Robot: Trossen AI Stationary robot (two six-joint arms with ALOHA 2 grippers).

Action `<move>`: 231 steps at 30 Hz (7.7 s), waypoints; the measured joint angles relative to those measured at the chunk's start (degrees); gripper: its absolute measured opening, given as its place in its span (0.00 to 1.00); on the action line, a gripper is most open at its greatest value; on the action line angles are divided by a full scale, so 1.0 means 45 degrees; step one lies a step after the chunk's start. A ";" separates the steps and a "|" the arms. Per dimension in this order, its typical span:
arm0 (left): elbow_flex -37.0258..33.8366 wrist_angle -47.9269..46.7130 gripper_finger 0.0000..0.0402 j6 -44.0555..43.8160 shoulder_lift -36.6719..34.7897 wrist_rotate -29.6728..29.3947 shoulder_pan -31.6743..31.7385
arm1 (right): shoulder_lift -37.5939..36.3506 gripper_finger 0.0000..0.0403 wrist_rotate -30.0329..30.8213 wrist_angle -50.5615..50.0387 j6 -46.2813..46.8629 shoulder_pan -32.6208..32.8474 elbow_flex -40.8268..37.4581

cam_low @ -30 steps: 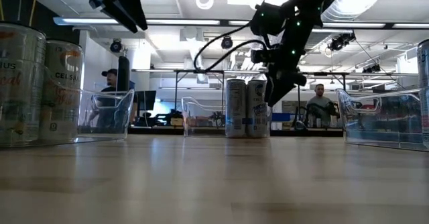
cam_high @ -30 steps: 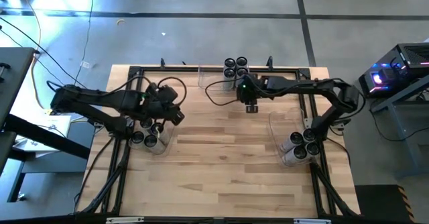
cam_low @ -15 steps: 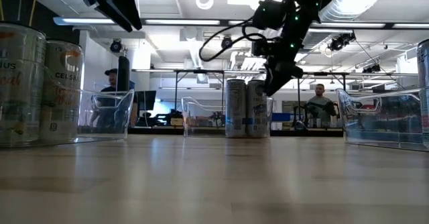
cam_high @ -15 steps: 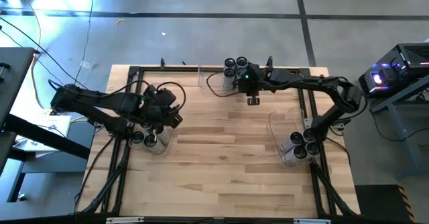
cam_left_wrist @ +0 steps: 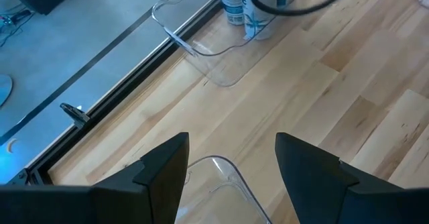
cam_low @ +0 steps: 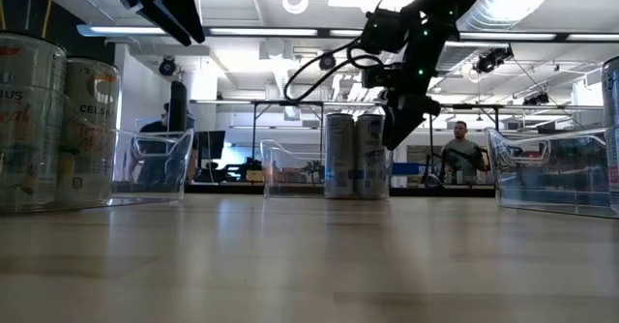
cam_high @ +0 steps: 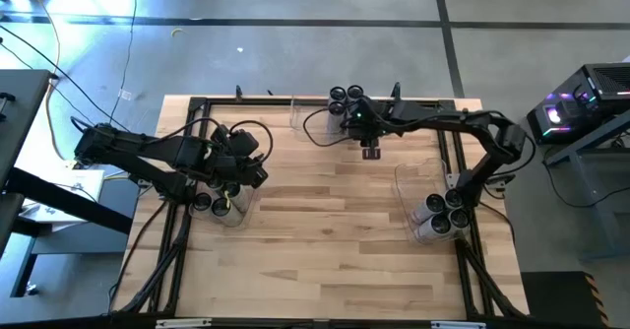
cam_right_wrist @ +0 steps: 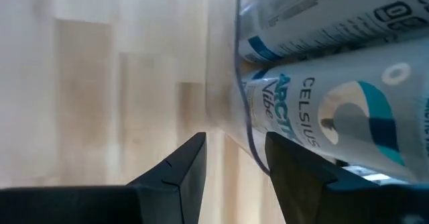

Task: Sort soda cans
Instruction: Adjust the middle transparent bin, then adjust the left transparent bin, then adjust the middle transparent bin

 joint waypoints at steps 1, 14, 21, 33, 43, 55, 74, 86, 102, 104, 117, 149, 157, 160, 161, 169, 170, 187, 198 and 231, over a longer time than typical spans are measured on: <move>0.0000 0.0003 0.54 0.0001 0.0000 0.0000 0.0000 | 0.0000 0.36 -0.0125 -0.0187 0.0135 0.0103 0.0055; 0.0000 0.0003 0.54 0.0013 0.0000 0.0000 0.0005 | 0.0002 0.36 -0.2808 -0.0892 0.2580 0.1397 0.0131; 0.0000 0.0003 0.54 0.0017 0.0000 0.0000 0.0005 | 0.0010 0.36 -0.3458 -0.0865 0.3560 0.2258 0.0118; 0.0000 0.0008 0.54 0.0008 0.0000 0.0000 0.0005 | -0.0750 0.36 -0.3187 -0.0492 0.3693 0.3119 0.0074; 0.0000 0.0017 0.54 0.0022 0.0000 -0.0010 0.0005 | -0.1026 0.38 -0.2930 -0.0806 0.4193 0.3215 0.0079; 0.0373 0.1235 0.51 0.4225 0.0000 0.1046 -0.1920 | -0.3925 0.37 -0.2122 0.0195 0.4490 0.3641 0.0099; 0.3579 -0.3311 0.29 -0.7503 0.4954 0.7535 -0.9309 | -0.4586 0.37 -0.0666 0.6518 0.4558 0.9712 -0.2543; 0.0558 -0.1592 0.02 -1.2623 0.5231 0.7005 -1.2056 | -0.4585 0.37 0.0627 0.7282 0.4067 1.0641 -0.2689; -0.2677 -0.1610 0.00 -1.2871 0.5231 0.3845 -1.1066 | -0.4585 0.37 0.0860 0.7320 0.4619 1.0486 -0.2689; -0.2961 -0.1584 0.00 -1.2775 0.5231 0.3699 -1.0733 | -0.4585 0.37 0.0860 0.7320 0.4619 1.0486 -0.2689; -0.4248 -0.1054 0.00 -1.0008 0.5217 0.1789 -0.8463 | -0.4585 0.37 0.0853 0.7320 0.4622 1.0486 -0.2689; -0.0890 -0.3967 0.00 -1.0591 0.4763 0.1859 -0.7931 | -0.4585 0.38 0.0964 0.2949 0.5538 0.8262 -0.2689; -0.2298 -0.2817 0.00 -1.3748 0.4697 0.1944 -0.8263 | -0.4296 0.49 0.0765 0.0603 0.2790 0.4905 -0.2689; -0.3076 -0.2001 0.00 -1.4700 0.4697 0.2521 -0.8523 | -0.3692 0.58 0.0592 0.0558 0.1828 0.4099 -0.2689; -0.3316 -0.1774 0.00 -1.5068 0.4697 0.2632 -0.8646 | -0.3452 0.61 0.0566 0.0542 0.1502 0.3902 -0.2689; -0.4369 -0.1629 0.00 -1.7159 0.4702 0.2880 -0.9528 | -0.1955 0.64 0.1104 0.0605 0.0178 0.3661 -0.2655; -0.4396 -0.1630 0.00 -1.7218 0.4702 0.2890 -0.9585 | -0.1921 0.64 0.1014 0.0597 0.0265 0.3725 -0.2655; -0.4410 -0.1599 0.00 -1.7073 0.4702 0.2349 -0.9442 | -0.1889 0.64 -0.2394 0.1668 0.3337 0.6119 -0.1927; -0.4439 -0.1324 0.00 -1.8502 0.4702 0.2971 -0.9447 | -0.2280 0.63 -0.1790 0.0857 0.4033 0.7657 -0.0337; -0.2195 -0.1819 0.00 -1.3758 0.3752 0.0485 -0.9088 | -0.3631 0.06 -0.2020 0.2021 0.6963 -0.0076 -0.4433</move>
